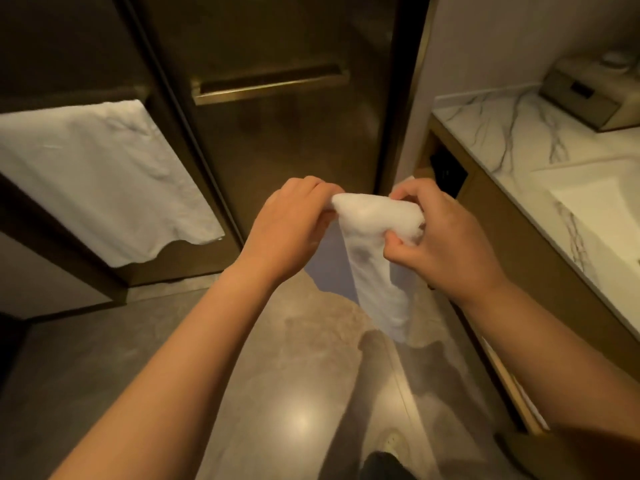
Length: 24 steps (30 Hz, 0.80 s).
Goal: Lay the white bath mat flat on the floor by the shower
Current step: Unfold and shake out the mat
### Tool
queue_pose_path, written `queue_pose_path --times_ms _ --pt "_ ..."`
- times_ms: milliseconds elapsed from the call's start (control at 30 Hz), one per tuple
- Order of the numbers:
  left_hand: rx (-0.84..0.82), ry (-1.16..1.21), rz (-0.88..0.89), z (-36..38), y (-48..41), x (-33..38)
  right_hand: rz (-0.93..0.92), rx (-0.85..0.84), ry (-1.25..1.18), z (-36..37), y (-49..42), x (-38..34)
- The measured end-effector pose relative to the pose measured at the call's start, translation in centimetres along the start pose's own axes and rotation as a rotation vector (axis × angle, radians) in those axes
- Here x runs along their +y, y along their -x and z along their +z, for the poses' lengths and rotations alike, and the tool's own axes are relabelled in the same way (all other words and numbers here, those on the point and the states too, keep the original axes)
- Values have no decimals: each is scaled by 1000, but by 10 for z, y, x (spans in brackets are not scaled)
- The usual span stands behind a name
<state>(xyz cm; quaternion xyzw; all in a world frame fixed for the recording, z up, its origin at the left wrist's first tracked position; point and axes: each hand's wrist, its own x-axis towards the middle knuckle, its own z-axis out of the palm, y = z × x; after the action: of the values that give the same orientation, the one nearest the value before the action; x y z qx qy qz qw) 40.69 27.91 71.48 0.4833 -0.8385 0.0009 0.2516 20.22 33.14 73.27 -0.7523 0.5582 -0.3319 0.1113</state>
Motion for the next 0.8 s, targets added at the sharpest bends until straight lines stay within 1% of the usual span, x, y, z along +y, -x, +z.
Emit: queue_pose_path --times_ms 167,300,367,500,567,667,800 --pt "18 6 -6 -55 78 7 -7 66 28 5 64 -80" --pt "119 66 -60 -87 150 29 65 126 -48 10 116 -135" --pt "126 128 -121 -100 186 46 117 153 -91 9 141 -157" --pt "115 268 -167 -120 253 91 247 224 -214 -3 191 -188" --pt "92 311 -179 -129 282 115 284 247 -218 -11 213 -201" --pt "74 364 -235 -138 315 150 292 275 -211 -24 242 -218" --pt "101 419 -281 -146 351 199 276 306 -196 -44 279 -231"
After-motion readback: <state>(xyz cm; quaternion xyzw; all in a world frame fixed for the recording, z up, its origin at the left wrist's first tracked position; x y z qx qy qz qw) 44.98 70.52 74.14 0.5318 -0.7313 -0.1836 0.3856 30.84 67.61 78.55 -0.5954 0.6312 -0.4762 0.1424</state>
